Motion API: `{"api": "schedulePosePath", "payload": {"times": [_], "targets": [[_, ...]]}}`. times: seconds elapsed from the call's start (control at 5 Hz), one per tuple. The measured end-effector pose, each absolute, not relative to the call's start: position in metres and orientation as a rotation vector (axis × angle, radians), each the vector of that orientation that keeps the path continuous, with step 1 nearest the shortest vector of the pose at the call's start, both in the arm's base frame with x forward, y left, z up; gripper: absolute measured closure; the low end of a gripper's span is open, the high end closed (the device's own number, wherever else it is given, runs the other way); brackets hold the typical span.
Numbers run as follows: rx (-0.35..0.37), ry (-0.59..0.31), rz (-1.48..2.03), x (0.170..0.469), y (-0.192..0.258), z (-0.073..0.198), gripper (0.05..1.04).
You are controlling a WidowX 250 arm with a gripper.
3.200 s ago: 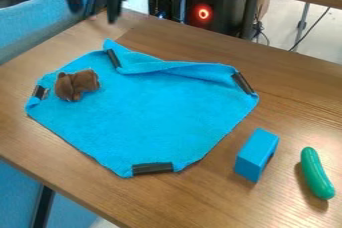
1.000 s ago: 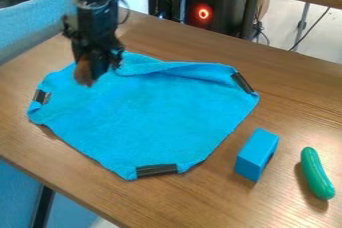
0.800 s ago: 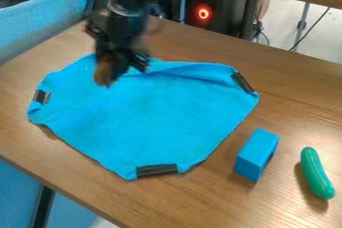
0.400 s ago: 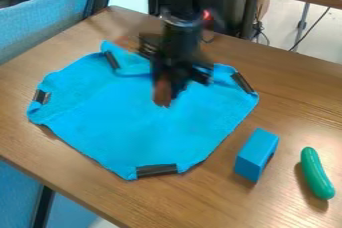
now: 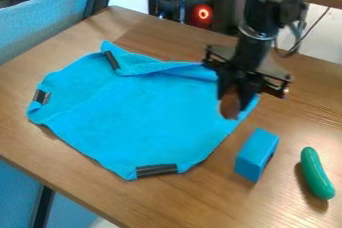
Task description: Remove the brown figure on the left top edge from the cloth
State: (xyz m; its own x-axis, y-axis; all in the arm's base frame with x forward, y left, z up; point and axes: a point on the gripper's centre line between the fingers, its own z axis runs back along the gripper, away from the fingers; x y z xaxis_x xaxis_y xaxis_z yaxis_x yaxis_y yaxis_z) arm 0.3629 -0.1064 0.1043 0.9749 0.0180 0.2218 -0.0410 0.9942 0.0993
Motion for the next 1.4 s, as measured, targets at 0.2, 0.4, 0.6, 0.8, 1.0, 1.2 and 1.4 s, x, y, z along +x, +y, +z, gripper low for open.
{"api": "schedulePosePath", "payload": {"times": [0.2,0.4,0.6,0.8,1.0,1.2,1.4], "targets": [[0.097,-0.257,0.013,0.38,-0.138,0.088,0.757],[0.093,-0.301,0.011,0.399,-0.157,0.082,0.757],[0.089,-0.317,0.024,0.423,-0.168,0.075,0.685],[0.098,-0.324,0.021,0.432,-0.17,0.074,0.383],[0.087,-0.298,0.025,0.431,-0.165,0.073,0.118],[0.052,-0.324,0.067,0.428,-0.14,0.101,0.082],[0.025,-0.378,0.157,0.418,-0.093,0.149,0.083]]}}
